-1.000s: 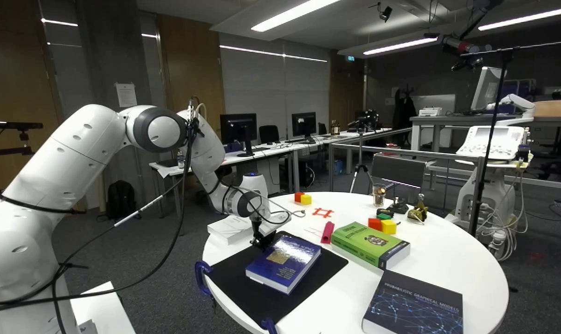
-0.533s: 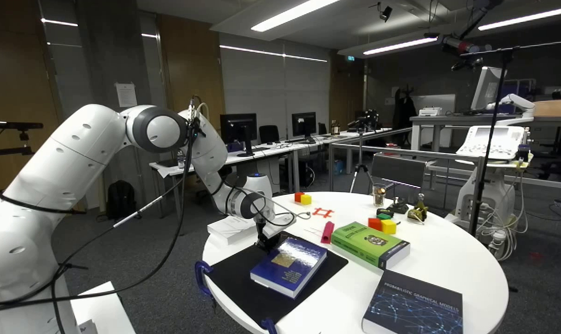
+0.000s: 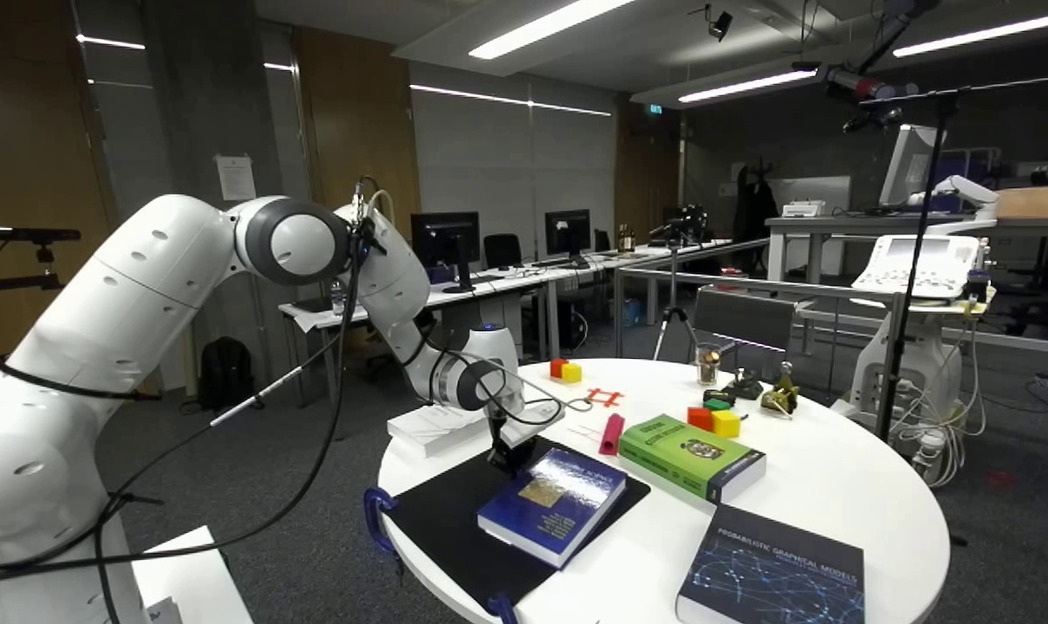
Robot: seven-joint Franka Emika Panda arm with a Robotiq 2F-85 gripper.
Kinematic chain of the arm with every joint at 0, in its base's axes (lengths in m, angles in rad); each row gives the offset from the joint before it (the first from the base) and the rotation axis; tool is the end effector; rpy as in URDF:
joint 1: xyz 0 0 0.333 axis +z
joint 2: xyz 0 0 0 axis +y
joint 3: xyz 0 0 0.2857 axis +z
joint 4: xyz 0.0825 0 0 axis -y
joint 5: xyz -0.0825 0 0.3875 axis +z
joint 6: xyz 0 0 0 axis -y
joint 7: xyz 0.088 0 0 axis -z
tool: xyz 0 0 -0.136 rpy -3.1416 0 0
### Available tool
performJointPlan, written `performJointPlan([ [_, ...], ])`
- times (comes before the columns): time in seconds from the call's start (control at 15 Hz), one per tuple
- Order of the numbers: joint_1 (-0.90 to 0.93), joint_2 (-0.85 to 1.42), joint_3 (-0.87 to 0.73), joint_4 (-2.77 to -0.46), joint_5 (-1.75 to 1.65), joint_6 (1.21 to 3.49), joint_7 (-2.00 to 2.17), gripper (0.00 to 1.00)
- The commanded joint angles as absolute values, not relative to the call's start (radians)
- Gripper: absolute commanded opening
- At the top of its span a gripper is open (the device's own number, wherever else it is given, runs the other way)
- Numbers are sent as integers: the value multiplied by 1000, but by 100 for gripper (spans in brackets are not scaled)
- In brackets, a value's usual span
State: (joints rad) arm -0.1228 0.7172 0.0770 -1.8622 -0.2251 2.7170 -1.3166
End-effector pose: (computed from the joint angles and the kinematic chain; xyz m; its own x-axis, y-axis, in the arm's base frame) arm 0.6318 -0.0231 0.0888 0.1259 0.9915 -0.0333 0.9815 -0.1196 0.1496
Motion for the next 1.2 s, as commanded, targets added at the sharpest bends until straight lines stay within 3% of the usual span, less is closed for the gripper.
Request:
performJointPlan([
  [0.0, -136, 649, 63, -1892, -231, 2719, -1292, 0],
  [1.13, -146, 308, -46, -2339, -243, 2842, -1095, 0],
])
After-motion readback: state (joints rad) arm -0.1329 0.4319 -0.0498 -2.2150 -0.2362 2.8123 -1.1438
